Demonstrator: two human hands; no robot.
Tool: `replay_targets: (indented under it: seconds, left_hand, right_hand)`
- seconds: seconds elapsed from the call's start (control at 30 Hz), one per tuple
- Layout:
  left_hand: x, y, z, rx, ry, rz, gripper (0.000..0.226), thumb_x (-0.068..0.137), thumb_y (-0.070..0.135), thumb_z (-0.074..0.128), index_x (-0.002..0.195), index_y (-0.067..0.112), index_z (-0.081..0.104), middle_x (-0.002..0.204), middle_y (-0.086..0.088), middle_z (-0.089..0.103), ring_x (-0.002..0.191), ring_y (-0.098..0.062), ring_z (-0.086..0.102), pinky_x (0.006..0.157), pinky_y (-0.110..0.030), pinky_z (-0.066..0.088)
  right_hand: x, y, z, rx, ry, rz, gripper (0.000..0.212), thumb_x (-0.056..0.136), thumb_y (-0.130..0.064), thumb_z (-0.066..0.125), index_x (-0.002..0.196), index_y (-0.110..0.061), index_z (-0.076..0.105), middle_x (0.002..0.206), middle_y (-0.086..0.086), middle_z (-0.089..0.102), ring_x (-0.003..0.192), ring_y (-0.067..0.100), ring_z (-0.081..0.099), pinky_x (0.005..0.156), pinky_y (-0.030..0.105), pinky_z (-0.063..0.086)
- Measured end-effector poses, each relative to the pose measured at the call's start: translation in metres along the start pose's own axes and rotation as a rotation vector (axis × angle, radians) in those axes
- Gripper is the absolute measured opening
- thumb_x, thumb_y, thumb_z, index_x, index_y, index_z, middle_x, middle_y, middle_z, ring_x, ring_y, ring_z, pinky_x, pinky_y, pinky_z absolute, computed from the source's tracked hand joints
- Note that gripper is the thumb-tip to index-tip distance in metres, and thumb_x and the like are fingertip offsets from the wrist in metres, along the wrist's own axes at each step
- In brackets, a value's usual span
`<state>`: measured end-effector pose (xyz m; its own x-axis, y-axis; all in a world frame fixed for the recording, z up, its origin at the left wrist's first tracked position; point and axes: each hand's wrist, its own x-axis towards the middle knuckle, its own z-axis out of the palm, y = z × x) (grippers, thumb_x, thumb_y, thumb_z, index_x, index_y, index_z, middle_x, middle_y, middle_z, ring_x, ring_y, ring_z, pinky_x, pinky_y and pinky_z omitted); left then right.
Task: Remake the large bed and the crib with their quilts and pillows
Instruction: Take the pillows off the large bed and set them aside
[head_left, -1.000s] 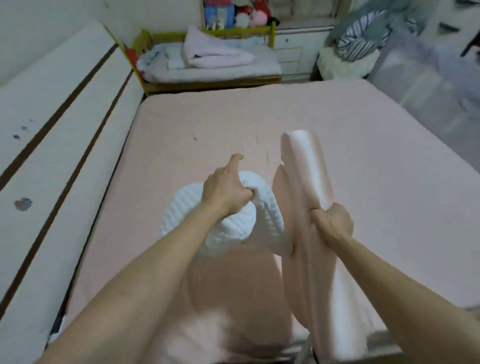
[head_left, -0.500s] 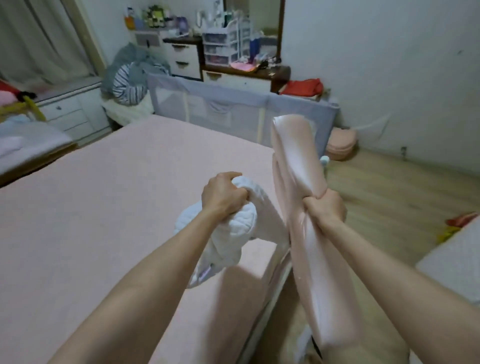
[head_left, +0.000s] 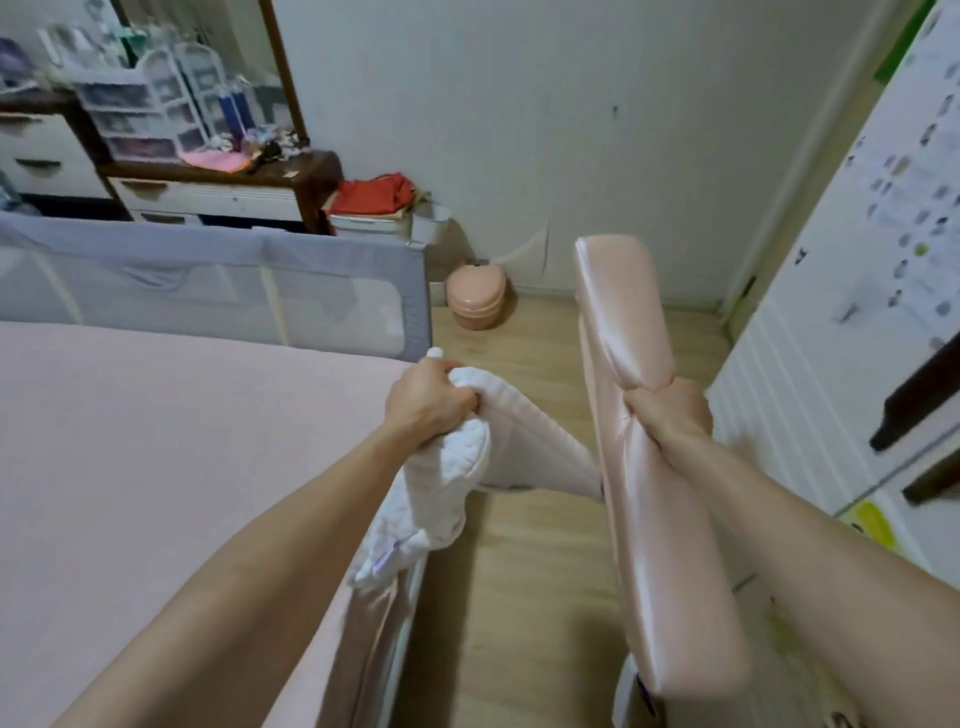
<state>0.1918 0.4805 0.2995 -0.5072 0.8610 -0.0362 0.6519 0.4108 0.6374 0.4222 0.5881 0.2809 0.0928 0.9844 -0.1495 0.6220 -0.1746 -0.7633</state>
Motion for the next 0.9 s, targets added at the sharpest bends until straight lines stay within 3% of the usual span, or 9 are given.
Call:
replay_targets:
  seconds: [0.2, 0.33, 0.4, 0.5, 0.6, 0.7, 0.77, 0.9]
  left_hand:
    - [0.125, 0.051, 0.039, -0.054, -0.050, 0.003, 0.037, 0.058, 0.032, 0.057, 0.090, 0.024, 0.072, 0.086, -0.001, 0.071, 0.087, -0.025, 0.063, 0.079, -0.035, 0.054]
    - [0.218, 0.071, 0.060, -0.080, -0.080, 0.004, 0.009, 0.070, 0.021, 0.061, 0.075, 0.017, 0.067, 0.076, -0.003, 0.066, 0.082, -0.026, 0.059, 0.070, -0.031, 0.047]
    - [0.269, 0.080, 0.066, -0.087, -0.106, 0.002, 0.010, 0.072, 0.018, 0.059, 0.063, 0.018, 0.057, 0.065, 0.001, 0.058, 0.077, -0.027, 0.057, 0.065, -0.028, 0.041]
    - [0.340, 0.095, 0.064, -0.043, -0.154, 0.042, 0.002, 0.073, 0.018, 0.058, 0.072, 0.017, 0.060, 0.064, 0.003, 0.055, 0.077, -0.026, 0.057, 0.065, -0.028, 0.042]
    - [0.421, 0.111, 0.067, -0.032, -0.163, 0.074, 0.022, 0.071, 0.024, 0.060, 0.091, 0.017, 0.065, 0.075, 0.001, 0.061, 0.083, -0.025, 0.059, 0.074, -0.033, 0.051]
    - [0.486, 0.126, 0.078, 0.031, -0.157, 0.127, 0.025, 0.065, 0.035, 0.058, 0.077, 0.017, 0.070, 0.090, -0.006, 0.066, 0.080, -0.024, 0.061, 0.075, -0.038, 0.055]
    - [0.529, 0.139, 0.087, 0.066, -0.139, 0.172, 0.027, 0.060, 0.040, 0.055, 0.073, 0.021, 0.069, 0.101, -0.007, 0.063, 0.086, -0.023, 0.058, 0.072, -0.031, 0.050]
    - [0.630, 0.157, 0.107, 0.118, -0.117, 0.090, 0.039, 0.048, 0.047, 0.051, 0.079, 0.032, 0.068, 0.083, 0.002, 0.069, 0.088, -0.027, 0.062, 0.081, -0.033, 0.052]
  right_hand:
    - [0.108, -0.006, 0.002, 0.057, 0.034, 0.102, 0.065, 0.053, -0.037, 0.056, 0.112, -0.011, 0.063, 0.109, 0.011, 0.068, 0.099, 0.033, 0.064, 0.086, 0.041, 0.054]
    - [0.180, -0.027, 0.027, 0.065, 0.055, 0.118, 0.056, 0.056, -0.029, 0.060, 0.108, -0.010, 0.064, 0.100, 0.009, 0.067, 0.095, 0.032, 0.064, 0.083, 0.038, 0.054]
    - [0.222, -0.046, 0.042, 0.028, 0.052, 0.122, 0.049, 0.063, -0.025, 0.063, 0.109, -0.009, 0.063, 0.099, 0.010, 0.067, 0.095, 0.033, 0.064, 0.080, 0.035, 0.053]
    - [0.278, -0.081, 0.060, -0.002, 0.050, 0.110, 0.053, 0.054, -0.031, 0.057, 0.102, -0.010, 0.066, 0.095, 0.011, 0.069, 0.088, 0.031, 0.066, 0.077, 0.036, 0.055]
    - [0.342, -0.117, 0.074, -0.041, 0.072, 0.106, 0.054, 0.053, -0.032, 0.056, 0.101, -0.009, 0.067, 0.093, 0.012, 0.070, 0.087, 0.031, 0.067, 0.075, 0.035, 0.056]
    - [0.394, -0.147, 0.080, -0.065, 0.067, 0.090, 0.053, 0.053, -0.031, 0.055, 0.100, -0.010, 0.067, 0.095, 0.012, 0.070, 0.088, 0.031, 0.067, 0.073, 0.034, 0.053]
    - [0.435, -0.164, 0.085, -0.054, 0.066, 0.091, 0.055, 0.050, -0.030, 0.053, 0.099, -0.011, 0.067, 0.093, 0.010, 0.070, 0.087, 0.030, 0.067, 0.074, 0.033, 0.054]
    - [0.535, -0.203, 0.111, -0.023, 0.052, 0.080, 0.061, 0.049, -0.031, 0.054, 0.106, -0.011, 0.066, 0.099, 0.009, 0.070, 0.093, 0.030, 0.066, 0.081, 0.035, 0.055]
